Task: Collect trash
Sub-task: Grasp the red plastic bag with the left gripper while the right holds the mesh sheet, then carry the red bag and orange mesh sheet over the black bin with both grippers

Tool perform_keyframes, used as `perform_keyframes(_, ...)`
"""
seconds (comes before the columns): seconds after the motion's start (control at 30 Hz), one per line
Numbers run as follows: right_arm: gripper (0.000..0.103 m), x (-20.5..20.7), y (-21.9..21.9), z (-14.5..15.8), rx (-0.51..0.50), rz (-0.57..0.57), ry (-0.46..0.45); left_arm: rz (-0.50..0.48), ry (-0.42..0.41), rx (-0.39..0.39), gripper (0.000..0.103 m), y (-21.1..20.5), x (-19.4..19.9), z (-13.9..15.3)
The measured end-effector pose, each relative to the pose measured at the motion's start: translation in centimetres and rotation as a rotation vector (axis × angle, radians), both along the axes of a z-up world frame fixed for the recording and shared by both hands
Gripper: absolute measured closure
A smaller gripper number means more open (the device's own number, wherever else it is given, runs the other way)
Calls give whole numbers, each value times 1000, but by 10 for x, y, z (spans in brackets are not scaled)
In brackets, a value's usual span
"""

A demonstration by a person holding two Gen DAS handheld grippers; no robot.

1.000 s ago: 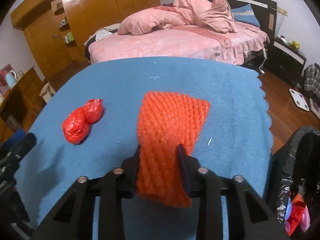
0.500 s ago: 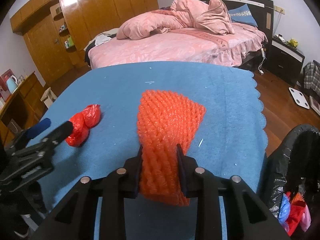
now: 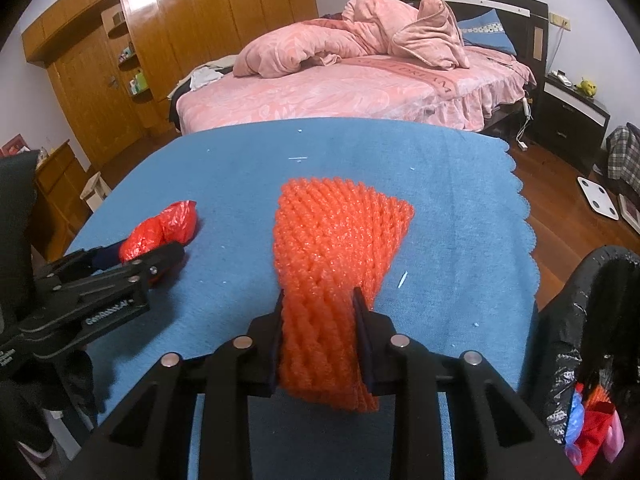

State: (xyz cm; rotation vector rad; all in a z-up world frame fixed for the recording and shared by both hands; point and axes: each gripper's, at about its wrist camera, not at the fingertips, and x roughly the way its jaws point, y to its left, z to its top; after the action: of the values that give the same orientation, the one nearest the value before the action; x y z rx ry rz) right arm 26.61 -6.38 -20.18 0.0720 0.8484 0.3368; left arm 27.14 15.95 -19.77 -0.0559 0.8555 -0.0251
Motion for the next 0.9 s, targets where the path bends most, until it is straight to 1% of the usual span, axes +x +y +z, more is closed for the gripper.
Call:
perform_keyframes(0.07,73,0,0,0,2,-1,1,-4,13,-3,55,0,2,-2)
perform_keyframes(0.13,73,-1,-2,0,6,-3,-3,-6,9,-8,58,0,0,-1)
perform_keyframes(0.27,73,-1,-4,7,13,-5,-14,11,-33,-19,60,-1,-9,6)
perform_keyframes(0.47,73,-4,-5,21,23,-1,-39,35,-96,-28,60,-5,-26,26)
perform_keyframes(0.7,73,-11,-8,41,34,5,-70,45,-144,-34,60,-9,-43,53)
perform_keyframes(0.9,73,-27,-11,61,37,13,-97,52,-179,-35,60,-16,-60,76)
